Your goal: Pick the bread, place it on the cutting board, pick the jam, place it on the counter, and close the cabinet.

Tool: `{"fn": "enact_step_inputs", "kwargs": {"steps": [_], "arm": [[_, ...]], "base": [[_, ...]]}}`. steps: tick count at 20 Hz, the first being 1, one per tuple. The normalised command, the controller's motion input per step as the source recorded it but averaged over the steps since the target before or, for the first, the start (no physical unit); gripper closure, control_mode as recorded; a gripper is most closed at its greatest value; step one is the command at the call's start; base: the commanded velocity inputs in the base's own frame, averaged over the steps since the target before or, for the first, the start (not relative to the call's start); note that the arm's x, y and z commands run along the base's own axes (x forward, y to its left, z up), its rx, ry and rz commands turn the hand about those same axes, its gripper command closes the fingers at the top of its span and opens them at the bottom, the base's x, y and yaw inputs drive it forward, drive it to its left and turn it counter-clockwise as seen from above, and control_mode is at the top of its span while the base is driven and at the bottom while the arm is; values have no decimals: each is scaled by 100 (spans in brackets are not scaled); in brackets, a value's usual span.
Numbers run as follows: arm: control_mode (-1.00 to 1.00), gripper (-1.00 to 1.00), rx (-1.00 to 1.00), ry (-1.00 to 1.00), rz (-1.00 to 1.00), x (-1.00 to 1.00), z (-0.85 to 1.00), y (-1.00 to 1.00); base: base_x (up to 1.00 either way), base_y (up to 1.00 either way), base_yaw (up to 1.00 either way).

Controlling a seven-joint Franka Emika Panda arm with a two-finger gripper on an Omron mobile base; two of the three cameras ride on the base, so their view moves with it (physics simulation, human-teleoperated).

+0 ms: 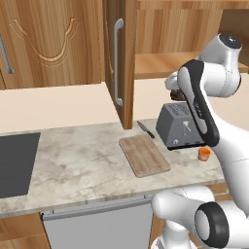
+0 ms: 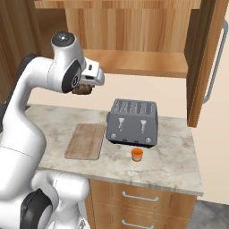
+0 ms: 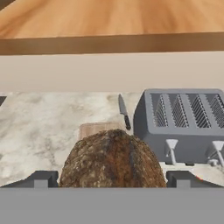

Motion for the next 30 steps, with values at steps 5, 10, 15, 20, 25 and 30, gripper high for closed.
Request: {"fn": "enact_step_inputs", "kwargs": {"steps": [5,10,15,20,25,30], "arm": [[-100,100,0,14,0,0,-29,0],[-100,100,0,13,0,0,-31,0],[-100,100,0,8,0,0,-31,0],[-100,100,0,1,0,0,-42,2],[-100,100,-1,-1,0,0,-47,4],[-100,100,0,0,0,0,-38,5]], "base": [[0,0,0],[0,0,0],[0,0,0],[0,0,0],[0,0,0],[0,0,0]]}}
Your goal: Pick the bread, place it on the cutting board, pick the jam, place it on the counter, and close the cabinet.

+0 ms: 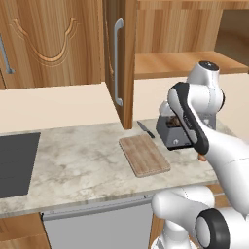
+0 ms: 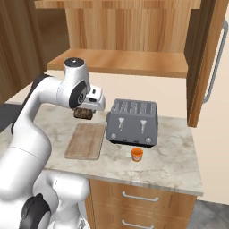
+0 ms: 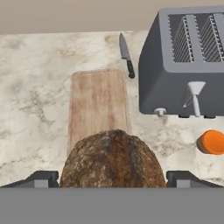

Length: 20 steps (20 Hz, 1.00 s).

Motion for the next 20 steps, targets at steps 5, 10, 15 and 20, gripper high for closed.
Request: {"fn": "enact_step_inputs", "kwargs": {"steps": [5,10,15,20], "arm": [[-100,100,0,0,0,4,-34,7],[-100,100,0,0,0,21,-30,8],[-100,100,0,0,0,30,-22,2],[-100,100,0,0,0,34,-18,0]], "base": [[0,0,0],[0,0,0],[0,0,0],[0,0,0]]}}
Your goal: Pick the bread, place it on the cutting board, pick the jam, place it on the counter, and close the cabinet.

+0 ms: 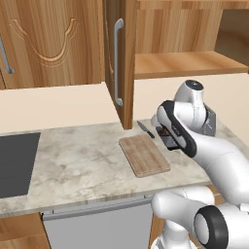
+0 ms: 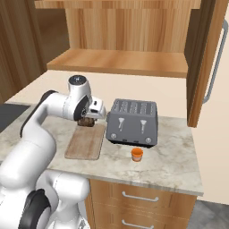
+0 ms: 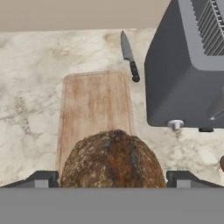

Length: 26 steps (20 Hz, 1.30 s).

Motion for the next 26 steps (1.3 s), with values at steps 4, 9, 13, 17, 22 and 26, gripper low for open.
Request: {"fn": "enact_step_inputs", "kwargs": {"steps": [4,9,13,17,22,26], "arm": [[-100,100,0,0,0,31,-22,6],[-100,100,0,0,0,19,-20,7],[-100,100,0,0,0,15,-23,8],[-100,100,0,0,0,12,-22,1],[-100,100,0,0,0,9,-24,5],[-100,100,0,0,0,12,-23,7]], "base": [[0,0,0],[0,0,0],[0,0,0],[0,0,0],[0,0,0],[0,0,0]]}}
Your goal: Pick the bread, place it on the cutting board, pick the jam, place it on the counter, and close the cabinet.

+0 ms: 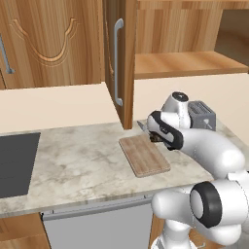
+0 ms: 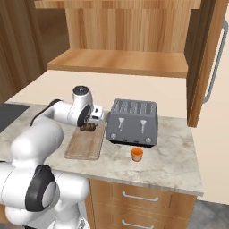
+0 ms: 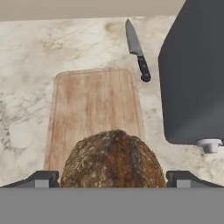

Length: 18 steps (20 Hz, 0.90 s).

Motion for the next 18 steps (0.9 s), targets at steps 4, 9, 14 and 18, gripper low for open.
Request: {"fn": "enact_step_inputs", "kwargs": {"steps": [4,9,14,18], "arm": [[-100,100,0,1,0,15,-18,15],[-100,100,0,2,0,11,-17,17],[-100,100,0,2,0,7,-13,6],[-100,100,0,3,0,8,-15,2]], "base": [[0,0,0],[0,0,0],[0,0,0],[0,0,0]]}}
